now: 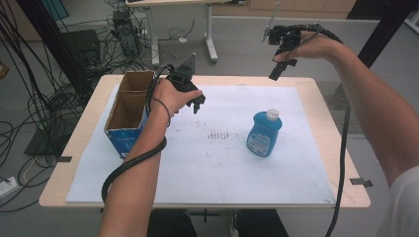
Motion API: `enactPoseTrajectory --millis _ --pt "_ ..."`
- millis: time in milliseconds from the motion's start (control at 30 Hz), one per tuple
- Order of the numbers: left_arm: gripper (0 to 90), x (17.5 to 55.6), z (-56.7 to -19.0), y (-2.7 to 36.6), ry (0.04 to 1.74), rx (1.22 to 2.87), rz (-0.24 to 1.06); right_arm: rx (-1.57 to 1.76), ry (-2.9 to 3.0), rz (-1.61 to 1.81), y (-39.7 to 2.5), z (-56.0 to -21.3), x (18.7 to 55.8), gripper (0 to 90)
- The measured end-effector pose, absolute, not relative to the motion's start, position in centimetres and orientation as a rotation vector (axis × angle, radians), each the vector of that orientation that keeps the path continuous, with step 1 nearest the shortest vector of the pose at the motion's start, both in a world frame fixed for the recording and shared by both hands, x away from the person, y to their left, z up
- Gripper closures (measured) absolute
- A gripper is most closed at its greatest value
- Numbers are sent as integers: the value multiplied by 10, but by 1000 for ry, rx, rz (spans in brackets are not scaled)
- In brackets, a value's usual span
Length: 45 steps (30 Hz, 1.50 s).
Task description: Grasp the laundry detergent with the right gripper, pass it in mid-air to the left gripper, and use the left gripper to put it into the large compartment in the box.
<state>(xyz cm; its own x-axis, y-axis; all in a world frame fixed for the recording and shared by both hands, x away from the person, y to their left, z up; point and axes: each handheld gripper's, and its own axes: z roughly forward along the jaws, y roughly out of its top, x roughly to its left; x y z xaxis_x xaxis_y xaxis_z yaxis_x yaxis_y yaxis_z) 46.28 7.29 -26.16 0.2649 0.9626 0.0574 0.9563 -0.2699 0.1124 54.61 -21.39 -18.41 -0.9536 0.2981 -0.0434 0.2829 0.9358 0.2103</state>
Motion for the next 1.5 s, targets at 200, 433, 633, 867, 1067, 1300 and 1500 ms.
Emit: enactPoseTrajectory --millis 200,433,633,867,1067,1300,1500 --pt "54 463 -262 72 1860 2456 171 454 3015 313 -214 -184 546 104" --pt "54 463 -261 74 1857 2456 173 458 3011 307 -215 -183 545 104" --pt "54 463 -260 73 1855 2460 171 456 3009 313 -218 -181 541 101" --pt "54 463 -261 72 1847 2467 168 476 2998 333 -231 -181 533 96" --pt "54 462 -258 73 1846 2471 175 504 3000 346 -245 -186 525 95" --pt "54 461 -257 73 1846 2468 179 511 2992 346 -264 -186 513 93" --pt "54 459 -259 72 1837 2473 172 514 2980 362 -282 -189 495 90"
